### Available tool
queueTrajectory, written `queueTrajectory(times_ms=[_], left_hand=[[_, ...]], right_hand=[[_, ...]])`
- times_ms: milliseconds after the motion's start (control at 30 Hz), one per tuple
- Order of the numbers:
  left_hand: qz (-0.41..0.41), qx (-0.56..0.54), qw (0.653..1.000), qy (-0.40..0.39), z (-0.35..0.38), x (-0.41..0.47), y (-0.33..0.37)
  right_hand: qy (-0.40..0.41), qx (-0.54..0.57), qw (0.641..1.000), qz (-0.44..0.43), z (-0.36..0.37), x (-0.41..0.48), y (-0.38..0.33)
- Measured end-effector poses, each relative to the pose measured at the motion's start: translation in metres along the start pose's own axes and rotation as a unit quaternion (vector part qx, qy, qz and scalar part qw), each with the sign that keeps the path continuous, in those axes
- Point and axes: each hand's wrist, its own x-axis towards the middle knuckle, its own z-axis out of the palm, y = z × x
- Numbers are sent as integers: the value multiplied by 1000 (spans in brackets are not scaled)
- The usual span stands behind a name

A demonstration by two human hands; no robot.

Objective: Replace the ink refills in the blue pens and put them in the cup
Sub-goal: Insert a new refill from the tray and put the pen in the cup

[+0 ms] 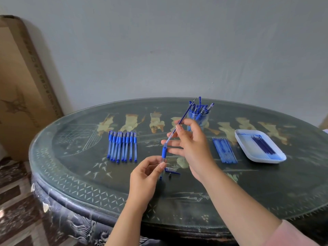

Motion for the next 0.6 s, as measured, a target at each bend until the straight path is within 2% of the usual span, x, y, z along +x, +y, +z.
queueTrajectory(times_ms=[400, 500, 600], left_hand=[[5, 6, 1000, 1, -1, 1, -2], [7, 3, 1000, 1, -1, 1, -3], [4, -10, 1000, 6, -1, 2, -3]], right_hand=[[-19, -60, 998, -23, 0, 4, 0], [-45, -151, 985, -74, -1, 6, 0], [-64, -300, 945, -116, -2, 8, 4]])
